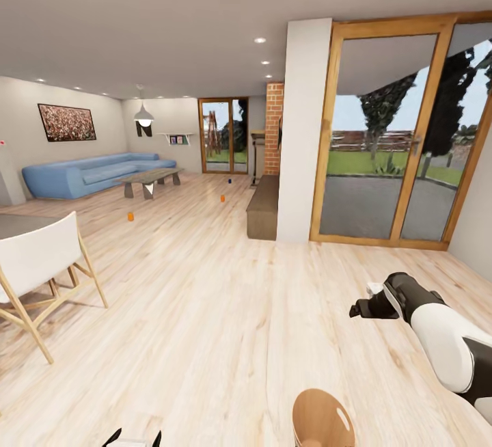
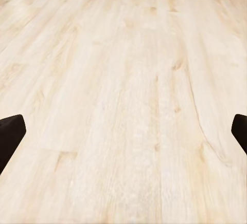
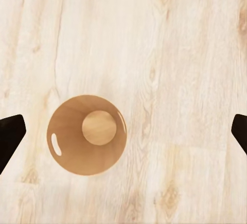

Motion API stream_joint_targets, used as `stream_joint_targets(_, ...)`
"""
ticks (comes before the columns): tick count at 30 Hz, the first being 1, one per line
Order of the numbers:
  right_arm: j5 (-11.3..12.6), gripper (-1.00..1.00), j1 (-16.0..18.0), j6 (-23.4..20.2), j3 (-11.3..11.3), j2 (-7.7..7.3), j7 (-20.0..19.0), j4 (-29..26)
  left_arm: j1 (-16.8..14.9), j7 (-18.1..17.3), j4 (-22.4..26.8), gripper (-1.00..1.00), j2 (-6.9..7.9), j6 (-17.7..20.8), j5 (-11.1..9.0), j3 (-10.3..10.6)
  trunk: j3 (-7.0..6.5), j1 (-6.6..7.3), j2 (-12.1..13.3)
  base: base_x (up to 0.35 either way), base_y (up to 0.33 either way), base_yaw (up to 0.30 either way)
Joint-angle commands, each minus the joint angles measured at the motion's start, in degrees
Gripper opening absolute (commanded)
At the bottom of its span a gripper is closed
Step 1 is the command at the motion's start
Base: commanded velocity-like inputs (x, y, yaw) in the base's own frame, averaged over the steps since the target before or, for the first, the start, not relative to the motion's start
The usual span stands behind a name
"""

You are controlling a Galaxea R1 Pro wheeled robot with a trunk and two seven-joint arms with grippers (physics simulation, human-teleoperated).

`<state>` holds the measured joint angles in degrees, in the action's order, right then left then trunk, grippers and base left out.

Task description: Put the three can of soda from the living room inside the tash can in the kitchen.

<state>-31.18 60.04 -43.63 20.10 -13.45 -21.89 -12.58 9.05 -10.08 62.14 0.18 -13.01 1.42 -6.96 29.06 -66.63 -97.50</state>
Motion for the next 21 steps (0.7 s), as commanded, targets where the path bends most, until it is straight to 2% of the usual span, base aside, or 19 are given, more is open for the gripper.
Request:
stream_joint_targets(1,0.02,1.00,0.00,0.04,0.01,-0.02,0.00,0.00,0.00,0.00,0.00,1.00,0.00,0.00,0.00,0.00,0.18,-0.23,-0.42,0.000,0.000,0.000)
stream_joint_targets(16,0.35,1.00,-0.07,0.45,0.15,-0.06,0.01,-0.51,0.00,-0.02,0.00,1.00,0.07,0.00,0.05,0.02,2.88,-3.52,-6.43,0.000,0.000,0.000)
stream_joint_targets(21,0.58,1.00,-0.09,2.53,0.22,-0.12,-0.14,-0.59,0.00,-0.02,-0.01,1.00,0.08,0.07,0.07,0.02,3.77,-4.62,-8.44,0.000,0.000,0.000)
